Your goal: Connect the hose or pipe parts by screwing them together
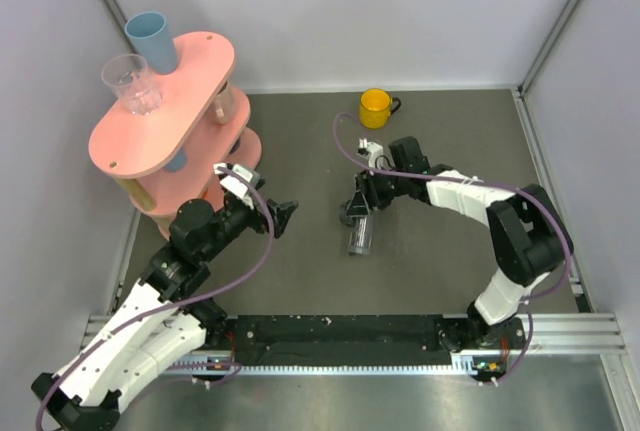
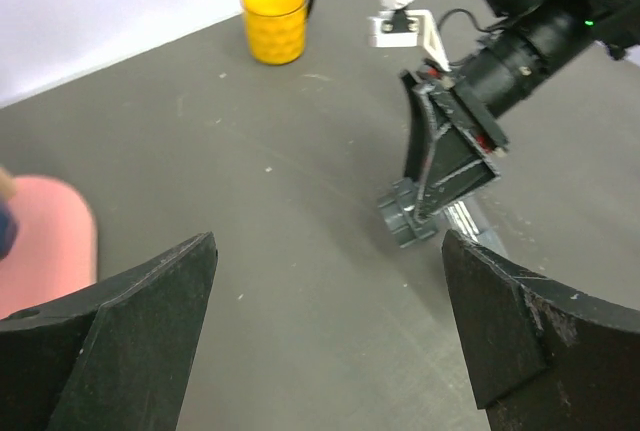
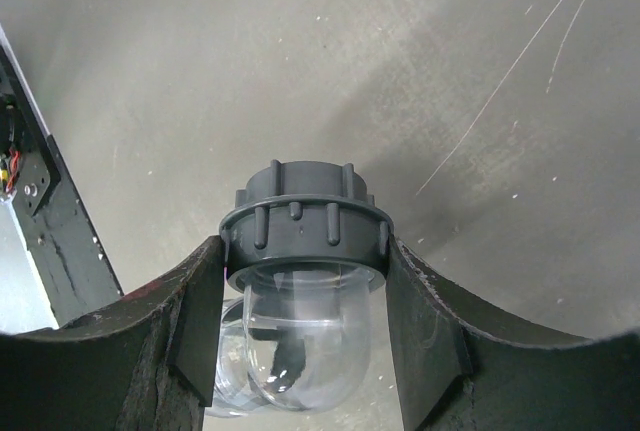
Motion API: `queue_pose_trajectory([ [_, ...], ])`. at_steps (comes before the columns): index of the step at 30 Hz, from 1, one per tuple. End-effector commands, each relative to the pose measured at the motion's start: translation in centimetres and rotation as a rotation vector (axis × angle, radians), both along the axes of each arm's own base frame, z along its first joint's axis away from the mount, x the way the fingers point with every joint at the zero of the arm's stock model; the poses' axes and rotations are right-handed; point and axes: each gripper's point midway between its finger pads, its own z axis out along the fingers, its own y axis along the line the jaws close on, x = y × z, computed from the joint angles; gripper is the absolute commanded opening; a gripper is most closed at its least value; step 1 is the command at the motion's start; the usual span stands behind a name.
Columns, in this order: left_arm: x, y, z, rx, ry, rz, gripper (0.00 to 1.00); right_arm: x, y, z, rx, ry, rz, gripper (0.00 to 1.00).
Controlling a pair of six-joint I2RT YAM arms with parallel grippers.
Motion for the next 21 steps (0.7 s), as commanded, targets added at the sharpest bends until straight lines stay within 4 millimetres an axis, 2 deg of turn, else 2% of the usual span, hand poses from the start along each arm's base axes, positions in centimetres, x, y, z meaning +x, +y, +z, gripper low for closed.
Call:
queue_pose_trajectory([
  [1, 0.9, 2.9, 1.2, -0.010, -0.015, 0.170, 0.99, 2.2, 0.8, 1.9, 0.065, -0.074, 0.021, 0.26],
  [3, 0.7, 3.4, 1.4, -0.016, -0.049, 0.181, 0.99, 2.4, 0.5, 0.9, 0.046, -0.051, 0.010, 0.38],
  [4, 0.7, 3.5, 1.4, -0.014, -0.054, 0.183, 0.99, 2.7, 0.2, 0.6, 0.036, -0.048, -0.004, 0.50],
  [6, 0.5, 3.8, 1.8, -0.014, -0.069, 0.190, 0.99, 3.2, -0.4, -0.1, 0.007, -0.057, -0.026, 0.60],
  [7, 0.5, 3.8, 1.7, -0.011, -0.068, 0.192, 0.99, 3.6, -0.8, -0.3, -0.007, -0.058, -0.044, 0.69],
  [8, 0.4, 3.8, 1.8, -0.009, -0.073, 0.187, 0.99, 3.8, -1.3, -0.6, -0.029, -0.045, -0.064, 0.72],
  [11, 0.3, 3.6, 1.9, -0.012, -0.073, 0.178, 0.99, 4.5, -2.4, 0.2, -0.061, -0.032, -0.110, 0.84],
  [12, 0.3, 3.7, 2.1, -0.014, -0.075, 0.181, 0.99, 4.7, -2.7, 0.6, -0.069, -0.041, -0.120, 0.94],
  [13, 0.3, 3.8, 2.3, -0.018, -0.080, 0.183, 0.99, 4.7, -3.0, 1.7, -0.068, -0.058, -0.132, 0.99],
  [15, 0.2, 3.8, 2.6, -0.023, -0.086, 0.181, 0.99, 4.5, -3.9, 2.3, -0.108, -0.057, -0.168, 0.99],
  [16, 0.1, 3.8, 2.8, -0.028, -0.090, 0.177, 0.99, 4.4, -4.3, 4.0, -0.107, -0.086, -0.198, 0.99],
  [18, -0.1, 3.6, 3.0, -0.030, -0.087, 0.160, 0.99, 4.0, -5.3, 5.5, -0.129, -0.090, -0.260, 0.99],
  [19, -0.2, 3.5, 3.2, -0.037, -0.086, 0.154, 0.99, 3.6, -5.8, 7.5, -0.117, -0.121, -0.301, 0.99],
  [20, -0.3, 3.3, 3.4, -0.040, -0.082, 0.146, 0.99, 3.8, -6.9, 8.6, -0.133, -0.129, -0.396, 0.99],
  [21, -0.5, 3.2, 3.5, -0.045, -0.078, 0.136, 0.99, 3.1, -7.7, 9.1, -0.149, -0.109, -0.443, 0.99],
])
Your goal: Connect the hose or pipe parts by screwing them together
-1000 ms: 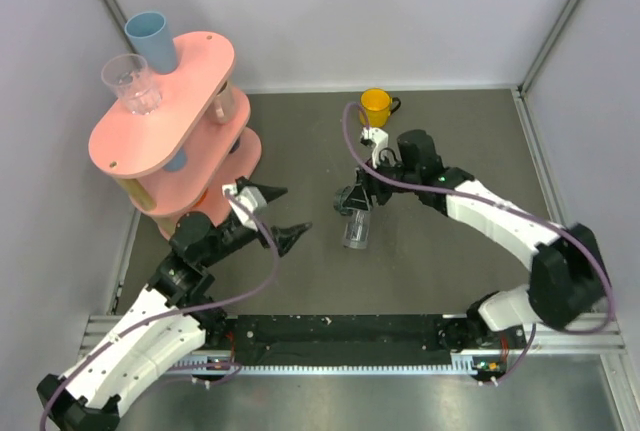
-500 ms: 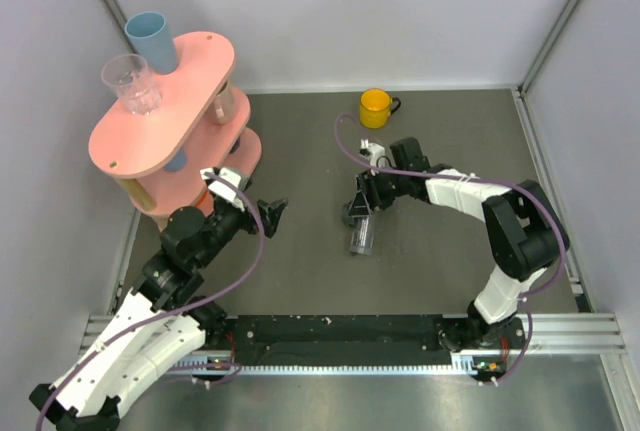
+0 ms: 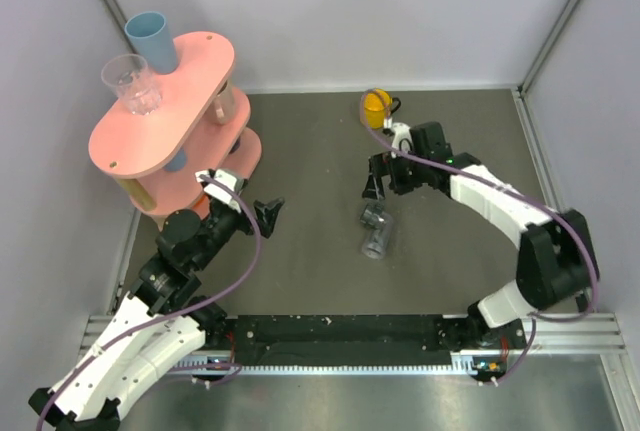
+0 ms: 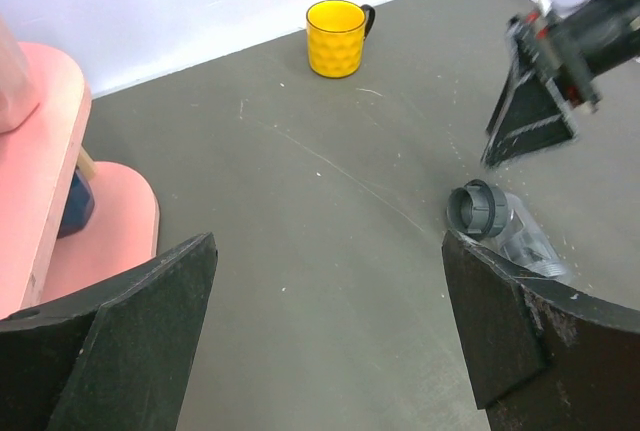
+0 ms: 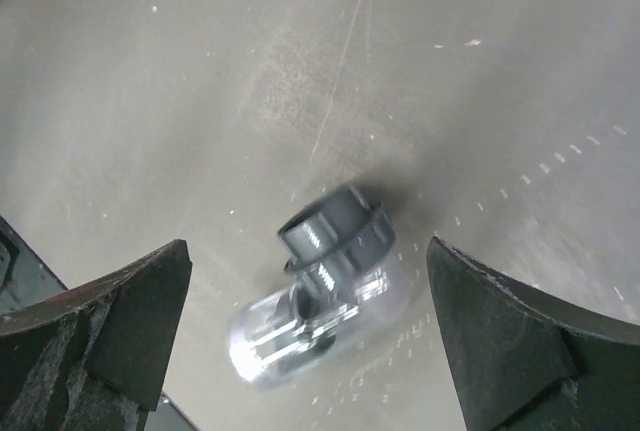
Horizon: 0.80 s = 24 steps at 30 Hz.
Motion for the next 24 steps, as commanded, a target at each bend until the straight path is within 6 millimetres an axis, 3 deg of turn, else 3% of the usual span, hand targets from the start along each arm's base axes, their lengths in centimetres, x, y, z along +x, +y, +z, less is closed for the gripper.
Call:
queue_pose_trajectory([
  [1, -0.7, -0.4, 3.2, -0.063, -0.040, -0.035, 0.99, 0.2, -3.5, 8.0, -0.022, -0.115, -0.271, 0.99],
  [2, -0.9, -0.6, 3.2, -0.069, -0.026, -0.043, 0.99, -0.9, -4.1, 10.2, 0.011, -0.130, -0.309, 0.99],
  [5, -1.8, -1.5, 4.2, -0.123, 0.010, -0.102, 0.99, -3.5, -5.2, 13.9, 0.074, -0.153, -0.364, 0.99],
  [8, -2.7, -2.4, 4.2, -0.194, 0.079, -0.150, 0.99, -6.6, -6.3, 15.1, 0.151, -0.171, -0.405, 0.99],
  [11, -3.7, -3.9, 3.5, -0.278, 0.149, -0.226, 0.99, -8.2, -7.0, 15.0, 0.191, -0.183, -0.428, 0.99],
  [12, -3.7, -4.2, 3.7, -0.327, 0.171, -0.228, 0.99, -8.8, -7.7, 15.8, 0.218, -0.212, -0.466, 0.99],
  [14, -3.5, -4.3, 3.0, -0.360, 0.207, -0.215, 0.99, -9.2, -8.8, 15.3, 0.230, -0.218, -0.540, 0.99],
  [18, -2.9, -4.2, 1.9, -0.369, 0.232, -0.179, 0.99, -11.3, -10.5, 16.2, 0.281, -0.310, -0.575, 0.99],
  [24, -2.4, -3.2, 1.4, -0.357, 0.224, -0.118, 0.99, -12.2, -11.1, 14.0, 0.277, -0.293, -0.597, 0.99],
])
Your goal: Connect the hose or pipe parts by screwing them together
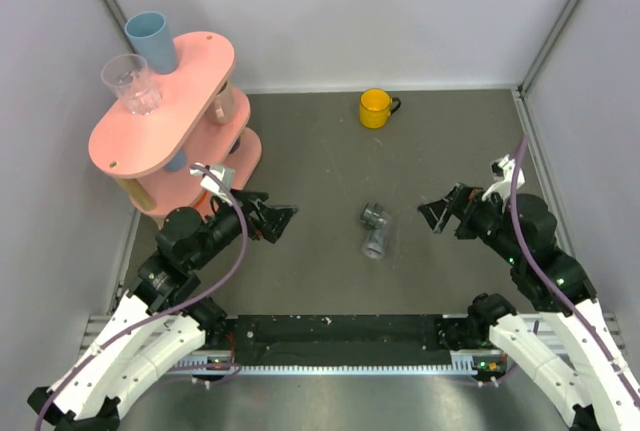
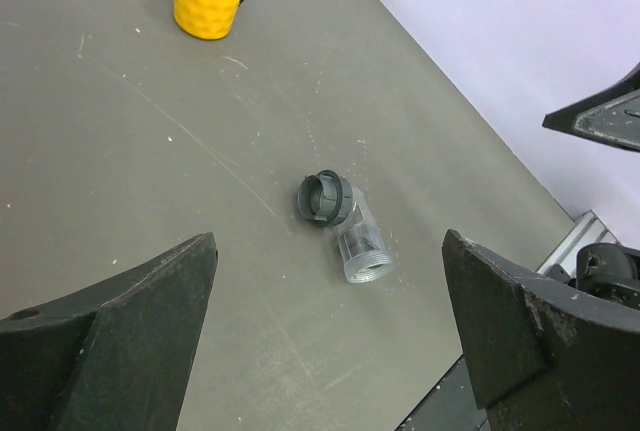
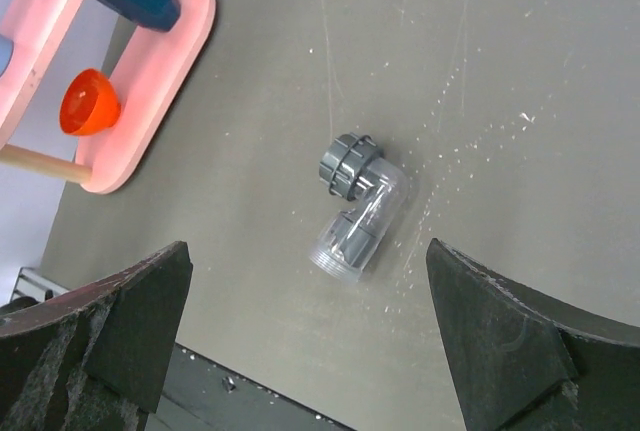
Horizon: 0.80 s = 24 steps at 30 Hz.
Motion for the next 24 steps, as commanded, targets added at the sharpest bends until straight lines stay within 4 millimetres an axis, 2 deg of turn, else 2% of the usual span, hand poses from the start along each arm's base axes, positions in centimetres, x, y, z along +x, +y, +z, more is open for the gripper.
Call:
queue_pose_trajectory([
  [1, 0.5, 0.4, 0.8, -0.045, -0.020, 0.045, 0.99, -0.3, 0.0, -0.7, 0.028, 0.015, -0.011, 0.99],
  [4, 0.5, 0.6, 0.4, -0.054, -0.041, 0.051, 0.99, -0.7, 0.8, -1.2, 0.055, 0.047, 0.024, 0.99],
  [8, 0.7, 0.9, 0.3, -0.051, -0.048, 0.071, 0.99, -0.3, -0.1, -1.4, 0.030, 0.033, -0.021, 0.99],
  [14, 0.9, 1.0, -0.1, -0.037, -0.045, 0.083, 0.99, -0.3, -0.3, -0.5, 0.024, 0.005, -0.029, 0.99],
  [24, 0.6, 0.8, 0.5, -0.053, -0.055, 0.064, 0.99, -0.4, -0.4, -0.4, 0.027, -0.001, -0.028, 0.99],
])
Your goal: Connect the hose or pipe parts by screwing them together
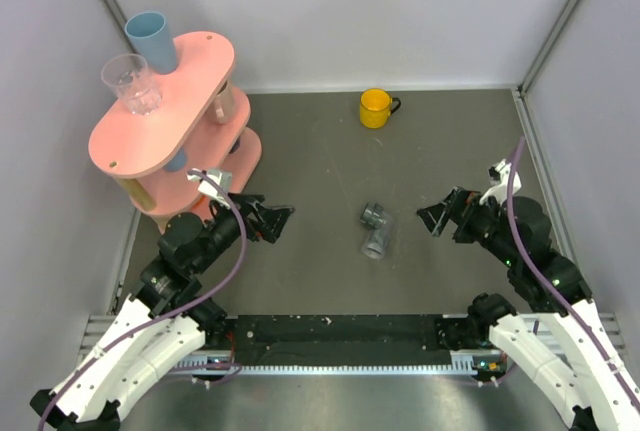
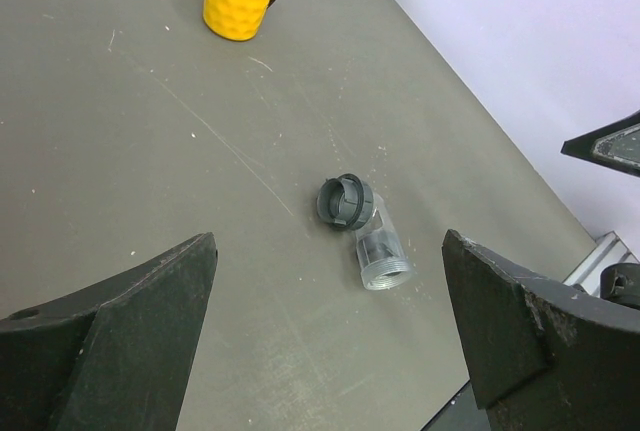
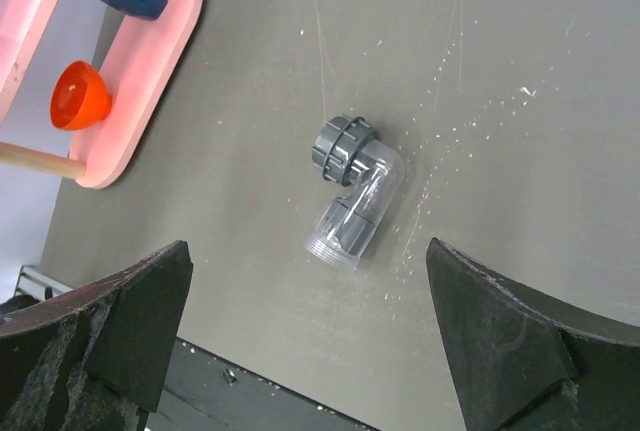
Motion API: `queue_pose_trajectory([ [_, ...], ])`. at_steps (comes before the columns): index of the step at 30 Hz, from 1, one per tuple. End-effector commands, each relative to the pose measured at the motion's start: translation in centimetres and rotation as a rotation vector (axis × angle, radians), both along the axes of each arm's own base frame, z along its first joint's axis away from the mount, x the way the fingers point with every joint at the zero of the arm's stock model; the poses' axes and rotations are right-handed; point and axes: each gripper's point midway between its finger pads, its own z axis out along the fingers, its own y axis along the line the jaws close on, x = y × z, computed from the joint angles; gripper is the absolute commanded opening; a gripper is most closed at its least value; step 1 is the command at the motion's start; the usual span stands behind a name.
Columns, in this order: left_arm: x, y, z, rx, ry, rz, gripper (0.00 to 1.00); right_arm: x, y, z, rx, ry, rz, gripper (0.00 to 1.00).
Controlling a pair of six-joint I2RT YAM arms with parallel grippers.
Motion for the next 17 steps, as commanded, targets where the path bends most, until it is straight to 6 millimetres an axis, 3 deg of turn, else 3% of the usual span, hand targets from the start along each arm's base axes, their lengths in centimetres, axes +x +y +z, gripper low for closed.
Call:
queue_pose_trajectory([
  [1, 0.0, -0.2, 1.8, -0.043, -0.061, -0.007, 0.99, 0.0, -0.2, 1.7, 0.019, -0.051, -0.011, 0.99],
  [17, -0.2, -0.3, 2.5, -0.047, -0.073, -0.019, 0.99, -0.4, -0.2, 2.7, 0.027, -0.076, 0.000, 0.99],
])
